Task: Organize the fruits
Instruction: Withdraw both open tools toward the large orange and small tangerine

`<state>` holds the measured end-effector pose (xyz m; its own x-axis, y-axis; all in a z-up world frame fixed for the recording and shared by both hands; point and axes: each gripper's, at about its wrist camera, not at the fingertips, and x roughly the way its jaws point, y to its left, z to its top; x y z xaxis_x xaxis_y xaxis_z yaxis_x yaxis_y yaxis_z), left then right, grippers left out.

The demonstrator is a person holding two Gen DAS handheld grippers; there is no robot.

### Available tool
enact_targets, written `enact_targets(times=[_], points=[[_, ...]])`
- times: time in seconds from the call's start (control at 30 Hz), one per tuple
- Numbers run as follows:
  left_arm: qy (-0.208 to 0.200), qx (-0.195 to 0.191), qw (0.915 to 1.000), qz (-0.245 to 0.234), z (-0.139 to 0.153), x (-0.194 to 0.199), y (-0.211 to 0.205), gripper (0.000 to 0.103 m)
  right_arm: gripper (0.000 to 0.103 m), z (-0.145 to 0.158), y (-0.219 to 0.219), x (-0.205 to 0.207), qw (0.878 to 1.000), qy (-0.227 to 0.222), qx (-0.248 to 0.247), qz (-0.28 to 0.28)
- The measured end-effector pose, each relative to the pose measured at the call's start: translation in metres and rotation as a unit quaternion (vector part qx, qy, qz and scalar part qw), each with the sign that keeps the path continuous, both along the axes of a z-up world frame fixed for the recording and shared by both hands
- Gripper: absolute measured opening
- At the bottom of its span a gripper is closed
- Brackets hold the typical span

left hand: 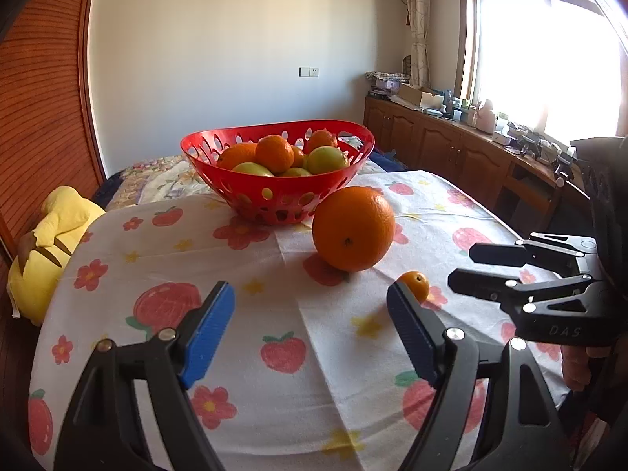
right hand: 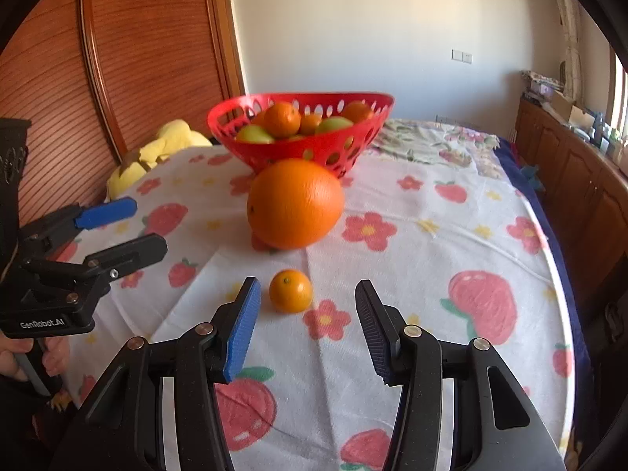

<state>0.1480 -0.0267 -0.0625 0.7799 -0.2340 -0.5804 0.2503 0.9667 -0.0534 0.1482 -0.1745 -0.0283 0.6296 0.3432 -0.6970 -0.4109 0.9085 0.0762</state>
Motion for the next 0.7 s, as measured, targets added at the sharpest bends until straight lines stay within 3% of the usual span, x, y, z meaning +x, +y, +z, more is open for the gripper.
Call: enact_targets(times=[0.7], points=[[0.000, 0.004, 0.9999, 0.011, -0.019, -0.004, 0.006, 0.080, 0.049, -0.027, 0.025, 0.025, 0.999, 0.035, -0.021, 0.013]])
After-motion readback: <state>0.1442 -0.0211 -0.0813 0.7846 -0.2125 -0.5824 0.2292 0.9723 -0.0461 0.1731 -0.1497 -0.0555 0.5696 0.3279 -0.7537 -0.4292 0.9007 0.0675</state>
